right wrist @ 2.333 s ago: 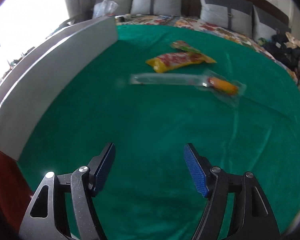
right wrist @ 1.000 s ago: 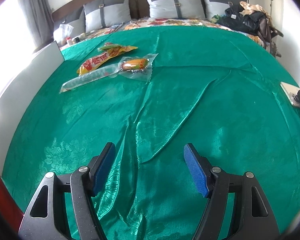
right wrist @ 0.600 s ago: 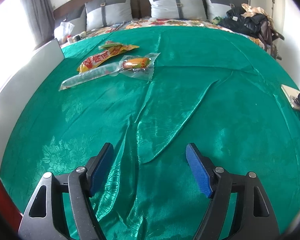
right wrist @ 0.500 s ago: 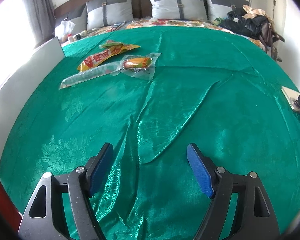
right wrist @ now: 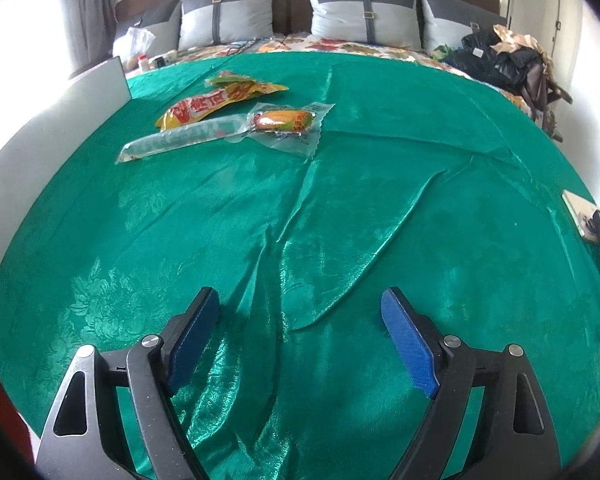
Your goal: Organize snacks
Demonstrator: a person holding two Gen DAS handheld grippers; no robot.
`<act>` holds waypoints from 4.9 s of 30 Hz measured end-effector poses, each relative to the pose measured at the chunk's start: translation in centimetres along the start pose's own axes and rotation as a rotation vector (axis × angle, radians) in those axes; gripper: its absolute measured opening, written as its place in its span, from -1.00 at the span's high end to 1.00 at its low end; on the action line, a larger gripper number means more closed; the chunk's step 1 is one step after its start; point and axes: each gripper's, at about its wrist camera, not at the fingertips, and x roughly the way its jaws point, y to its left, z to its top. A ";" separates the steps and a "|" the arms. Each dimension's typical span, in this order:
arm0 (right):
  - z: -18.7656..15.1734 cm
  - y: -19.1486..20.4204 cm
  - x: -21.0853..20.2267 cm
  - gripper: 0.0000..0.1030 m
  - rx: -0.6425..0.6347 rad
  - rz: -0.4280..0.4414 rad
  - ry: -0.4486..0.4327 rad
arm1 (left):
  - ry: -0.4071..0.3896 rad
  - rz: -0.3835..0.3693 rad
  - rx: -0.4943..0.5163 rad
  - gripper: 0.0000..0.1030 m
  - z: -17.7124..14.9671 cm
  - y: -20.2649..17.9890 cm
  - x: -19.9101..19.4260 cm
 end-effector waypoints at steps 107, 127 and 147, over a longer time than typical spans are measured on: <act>3.9 2.3 0.5 0.26 -0.139 0.074 0.001 | -0.100 0.046 -0.028 -1.00 5.4 1.1 11.6; 4.5 0.3 1.2 -0.49 -0.153 0.280 0.076 | -0.098 0.063 -0.032 -1.00 5.4 1.0 11.6; 1.7 -6.6 -1.1 0.36 0.441 0.514 0.110 | -0.021 -0.262 -0.211 0.66 1.9 2.5 4.6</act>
